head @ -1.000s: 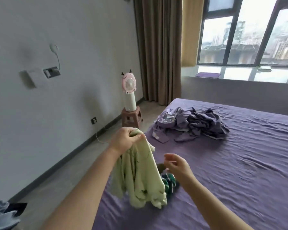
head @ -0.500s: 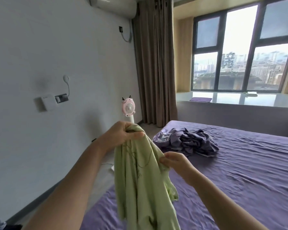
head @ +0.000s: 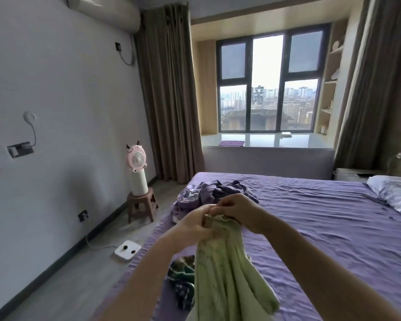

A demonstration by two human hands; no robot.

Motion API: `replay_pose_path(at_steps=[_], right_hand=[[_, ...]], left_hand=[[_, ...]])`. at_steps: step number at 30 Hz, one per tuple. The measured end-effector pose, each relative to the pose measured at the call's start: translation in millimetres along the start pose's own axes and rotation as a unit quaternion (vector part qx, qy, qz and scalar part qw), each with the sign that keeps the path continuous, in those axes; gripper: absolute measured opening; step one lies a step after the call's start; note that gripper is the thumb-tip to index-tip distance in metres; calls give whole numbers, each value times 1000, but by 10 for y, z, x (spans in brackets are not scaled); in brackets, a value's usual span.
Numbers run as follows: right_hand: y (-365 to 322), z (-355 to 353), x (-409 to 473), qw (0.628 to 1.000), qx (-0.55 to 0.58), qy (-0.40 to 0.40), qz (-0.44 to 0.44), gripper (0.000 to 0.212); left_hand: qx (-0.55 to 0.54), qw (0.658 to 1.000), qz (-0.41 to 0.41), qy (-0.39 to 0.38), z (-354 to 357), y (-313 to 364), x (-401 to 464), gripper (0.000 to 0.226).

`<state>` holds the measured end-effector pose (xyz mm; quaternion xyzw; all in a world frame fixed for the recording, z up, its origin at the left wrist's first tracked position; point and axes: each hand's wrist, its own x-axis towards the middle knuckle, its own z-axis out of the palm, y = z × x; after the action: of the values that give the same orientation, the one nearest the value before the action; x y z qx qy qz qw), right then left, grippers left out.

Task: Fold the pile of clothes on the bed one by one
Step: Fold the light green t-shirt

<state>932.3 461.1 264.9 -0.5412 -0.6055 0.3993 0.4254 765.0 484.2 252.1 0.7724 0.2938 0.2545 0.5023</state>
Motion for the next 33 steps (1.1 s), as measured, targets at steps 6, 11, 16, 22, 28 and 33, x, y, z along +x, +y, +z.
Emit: replay_pose_path(at_steps=[6, 11, 16, 22, 28, 33], right_hand=[[274, -208, -448, 991, 135, 13, 2, 16], [391, -62, -695, 994, 98, 23, 32, 18], [260, -175, -850, 987, 120, 101, 20, 13], [66, -295, -878, 978, 64, 199, 3, 9], [-27, -420, -879, 966, 52, 253, 13, 10], [-37, -639, -953, 951, 99, 292, -3, 10]], left_hand=[[28, 989, 62, 134, -77, 133, 154, 17], [-62, 983, 54, 161, -111, 262, 228, 7], [-80, 984, 3, 160, -262, 99, 239, 42], [-87, 985, -28, 146, -80, -251, 157, 36], [85, 960, 89, 253, 235, -130, 180, 15], [42, 990, 115, 69, 964, 149, 148, 11]])
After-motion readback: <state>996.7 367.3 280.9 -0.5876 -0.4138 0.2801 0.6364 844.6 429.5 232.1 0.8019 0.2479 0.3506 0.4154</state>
